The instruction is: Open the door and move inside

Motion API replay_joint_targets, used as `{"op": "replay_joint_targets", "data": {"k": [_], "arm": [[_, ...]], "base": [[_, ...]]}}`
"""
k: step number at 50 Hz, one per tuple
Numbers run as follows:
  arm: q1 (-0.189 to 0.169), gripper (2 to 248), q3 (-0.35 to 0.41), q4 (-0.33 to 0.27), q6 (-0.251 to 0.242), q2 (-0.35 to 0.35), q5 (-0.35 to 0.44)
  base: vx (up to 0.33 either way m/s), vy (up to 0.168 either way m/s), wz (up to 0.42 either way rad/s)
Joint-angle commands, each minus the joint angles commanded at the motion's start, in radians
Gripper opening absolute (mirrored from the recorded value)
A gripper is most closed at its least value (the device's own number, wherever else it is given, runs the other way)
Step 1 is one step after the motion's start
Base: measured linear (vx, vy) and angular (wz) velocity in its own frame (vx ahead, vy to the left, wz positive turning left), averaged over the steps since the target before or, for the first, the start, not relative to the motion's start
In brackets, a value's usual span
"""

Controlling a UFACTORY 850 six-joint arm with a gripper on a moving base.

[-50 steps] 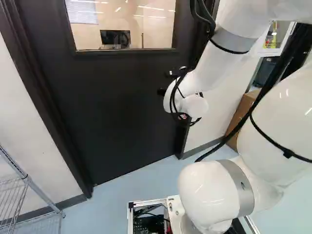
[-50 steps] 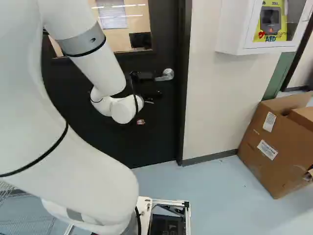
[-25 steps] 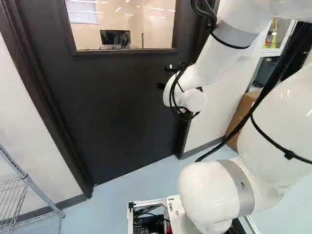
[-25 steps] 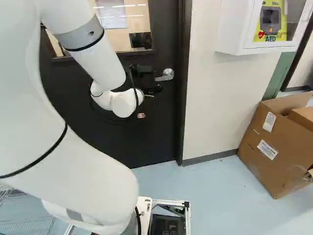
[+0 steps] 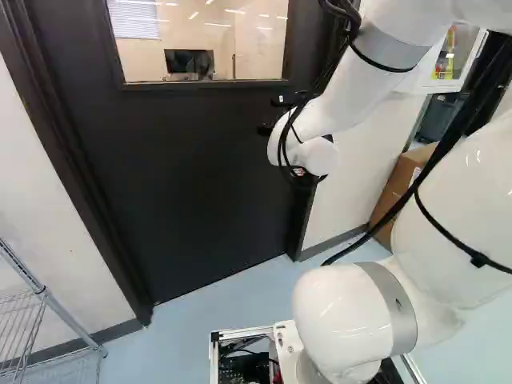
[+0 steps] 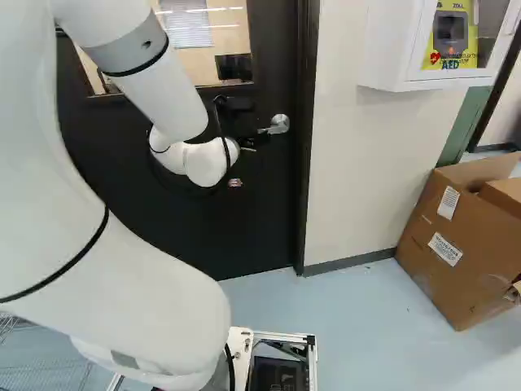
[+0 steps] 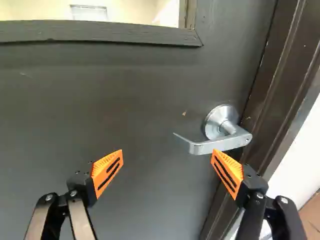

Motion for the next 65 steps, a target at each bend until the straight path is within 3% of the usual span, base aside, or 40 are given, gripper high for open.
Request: {"op": "replay_joint_targets", "data": {"k": [32, 45, 65], "arm": [[-0.001, 247, -0.068, -0.014, 0.0, 0.005, 0.0], [-0.017, 247, -0.095, -0.101, 0.0, 0.008, 0.0], [-0.069, 247, -0.136, -0.237, 0.0, -0.013, 0.0]], "base": [[0.0, 0.0, 0.0], [0.0, 0.0, 0.0], [0.0, 0.0, 0.0]]}}
